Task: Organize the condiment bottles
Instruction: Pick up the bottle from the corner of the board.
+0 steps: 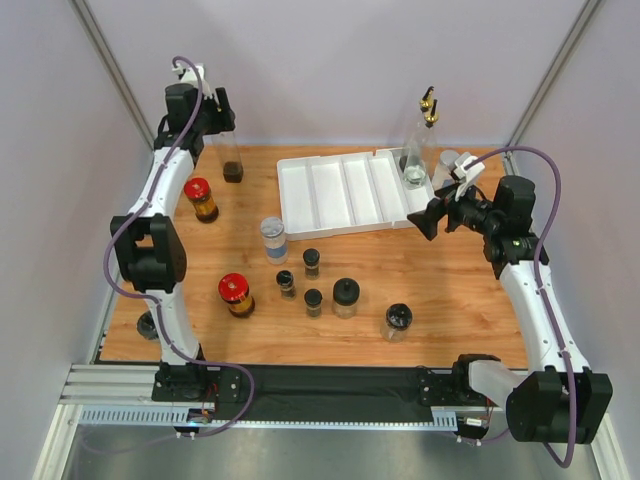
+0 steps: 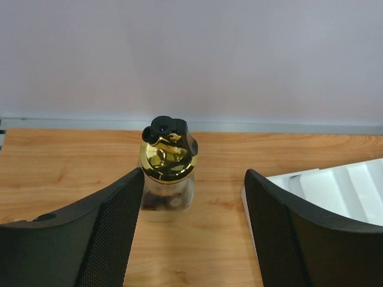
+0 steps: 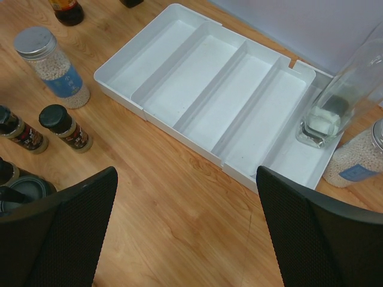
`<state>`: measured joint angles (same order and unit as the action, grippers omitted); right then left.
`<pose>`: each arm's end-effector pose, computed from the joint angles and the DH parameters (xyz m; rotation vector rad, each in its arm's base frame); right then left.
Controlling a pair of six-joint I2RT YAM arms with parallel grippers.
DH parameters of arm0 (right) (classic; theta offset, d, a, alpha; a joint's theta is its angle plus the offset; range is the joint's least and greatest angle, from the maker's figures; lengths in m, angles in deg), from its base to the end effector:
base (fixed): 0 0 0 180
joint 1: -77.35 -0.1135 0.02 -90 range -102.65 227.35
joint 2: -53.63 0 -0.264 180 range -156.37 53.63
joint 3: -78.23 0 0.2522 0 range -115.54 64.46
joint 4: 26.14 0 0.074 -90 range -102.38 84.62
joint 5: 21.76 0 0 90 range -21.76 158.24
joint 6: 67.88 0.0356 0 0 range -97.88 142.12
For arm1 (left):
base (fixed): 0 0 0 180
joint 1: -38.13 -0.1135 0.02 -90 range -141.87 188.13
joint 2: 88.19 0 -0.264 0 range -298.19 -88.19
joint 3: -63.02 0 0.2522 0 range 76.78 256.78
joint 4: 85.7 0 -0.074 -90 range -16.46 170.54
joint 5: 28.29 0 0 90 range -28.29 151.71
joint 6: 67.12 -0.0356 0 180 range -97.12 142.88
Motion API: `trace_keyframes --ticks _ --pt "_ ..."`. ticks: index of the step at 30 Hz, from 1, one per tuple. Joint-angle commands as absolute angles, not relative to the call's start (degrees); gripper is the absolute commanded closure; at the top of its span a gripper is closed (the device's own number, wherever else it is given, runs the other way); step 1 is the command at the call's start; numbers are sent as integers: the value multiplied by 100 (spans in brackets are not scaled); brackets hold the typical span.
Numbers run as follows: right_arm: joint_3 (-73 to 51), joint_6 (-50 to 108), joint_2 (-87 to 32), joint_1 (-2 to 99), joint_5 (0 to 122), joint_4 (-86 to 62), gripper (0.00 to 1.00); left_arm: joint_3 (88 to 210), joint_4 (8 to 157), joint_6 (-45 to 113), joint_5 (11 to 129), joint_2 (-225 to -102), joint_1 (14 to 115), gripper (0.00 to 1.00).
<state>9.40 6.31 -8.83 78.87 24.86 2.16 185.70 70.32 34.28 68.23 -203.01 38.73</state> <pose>0.2418 0.0180 0.3383 -0.7095 1.7401 0.5289 0.4857 -0.0091 0.3572 -0.0955 1.8553 -0.2510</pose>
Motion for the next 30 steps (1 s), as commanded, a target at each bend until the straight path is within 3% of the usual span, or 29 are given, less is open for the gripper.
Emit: trace_keyframes --ticks 1,11,17,20,22,23,24,30 --pt "980 551 -719 7876 2289 62 0 18814 7518 3079 6698 -20341 3848 24" --pt "1068 393 -710 7876 2288 54 0 18998 7843 2947 6567 -20877 3848 30" --pt "1076 331 -719 7876 2288 80 0 18998 7949 2815 6522 -21044 3848 42" --pt "1076 314 -719 7876 2288 89 0 18990 7949 2780 6531 -21062 3848 59" --pt "1076 287 -719 7876 2288 98 0 18946 8001 2771 6575 -21027 3848 78" --pt "1076 279 -728 7876 2297 115 0 18893 8028 2762 6601 -20983 3848 93" --pt "1085 270 -719 7876 2297 115 0 18832 8202 2745 6601 -20931 3848 99" --pt "1085 217 -728 7876 2280 141 0 18506 8608 2464 6584 -20360 3839 100"
